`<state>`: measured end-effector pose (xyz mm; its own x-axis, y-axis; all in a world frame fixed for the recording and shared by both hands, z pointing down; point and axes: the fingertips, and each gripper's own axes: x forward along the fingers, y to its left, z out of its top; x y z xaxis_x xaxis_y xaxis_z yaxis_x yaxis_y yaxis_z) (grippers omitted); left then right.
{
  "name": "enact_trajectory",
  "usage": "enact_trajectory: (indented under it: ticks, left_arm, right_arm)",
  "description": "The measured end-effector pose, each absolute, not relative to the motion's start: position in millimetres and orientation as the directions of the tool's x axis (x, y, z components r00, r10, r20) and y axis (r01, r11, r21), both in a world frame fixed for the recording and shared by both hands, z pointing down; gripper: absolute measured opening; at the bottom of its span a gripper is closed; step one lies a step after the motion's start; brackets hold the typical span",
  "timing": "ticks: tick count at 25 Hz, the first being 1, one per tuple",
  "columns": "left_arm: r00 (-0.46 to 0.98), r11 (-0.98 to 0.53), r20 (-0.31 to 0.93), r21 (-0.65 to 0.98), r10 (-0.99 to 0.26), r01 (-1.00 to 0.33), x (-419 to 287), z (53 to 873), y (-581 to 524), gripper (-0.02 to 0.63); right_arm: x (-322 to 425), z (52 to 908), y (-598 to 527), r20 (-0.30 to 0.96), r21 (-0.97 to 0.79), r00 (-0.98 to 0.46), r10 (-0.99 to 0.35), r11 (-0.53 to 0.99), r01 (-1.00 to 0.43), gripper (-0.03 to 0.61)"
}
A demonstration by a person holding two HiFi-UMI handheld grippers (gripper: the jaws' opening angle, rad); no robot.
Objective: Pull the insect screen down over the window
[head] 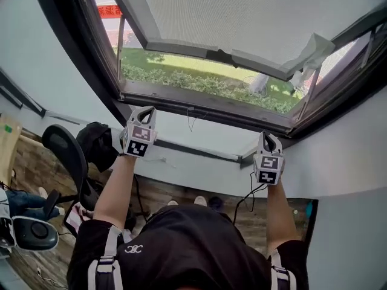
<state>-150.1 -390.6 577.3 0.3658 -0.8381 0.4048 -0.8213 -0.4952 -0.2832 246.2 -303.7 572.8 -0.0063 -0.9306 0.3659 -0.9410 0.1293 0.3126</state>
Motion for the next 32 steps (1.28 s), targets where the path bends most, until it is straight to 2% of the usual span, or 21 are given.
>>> enact_trajectory:
  ticks: [4,8,13,18,22,32]
  left_arm:
    - [0.360,-0.393,0.263,-0.084,-0.895,-0.916,-149.5,526.3,-355.4,0.008]
    - [0.349,-0.362,0.166,-0.059,-0.922,-0.930,-142.1,485.1,-318.1,0.008]
    - [0.377,-0.391,0.145,-0.086,-0.915,-0.916,-114.8,489.3,-273.4,0.008]
    - [0.442,-0.452,0.189,-0.012,-0.877,-0.892,-89.3,514.3,-263.8,0.008]
    - [0.454,-0.466,0.174,-0.031,-0.874,-0.884,-80.9,507.8,-263.4,0.008]
    - [0.463,-0.470,0.157,-0.013,-0.873,-0.882,-78.1,500.4,-262.9,0.008]
  right_arm:
    - [196.3,516.4,-292.6,0.179,0.094,-0.095,-0.979,0.113,-0.989,0.006]
    - [152.4,478.8,-273.3,0.072,-0.010,-0.163,-0.984,0.163,-0.987,0.006]
    - [118.0,491.3,-248.7,0.083,-0.011,-0.221,-0.972,0.221,-0.975,0.005]
    - [105.4,510.8,-242.9,0.131,-0.023,-0.234,-0.963,0.233,-0.972,0.005]
    - [98.2,512.6,-240.8,0.137,-0.024,-0.257,-0.957,0.256,-0.966,0.005]
    - [114.9,498.9,-249.8,0.105,0.012,-0.229,-0.968,0.231,-0.973,0.005]
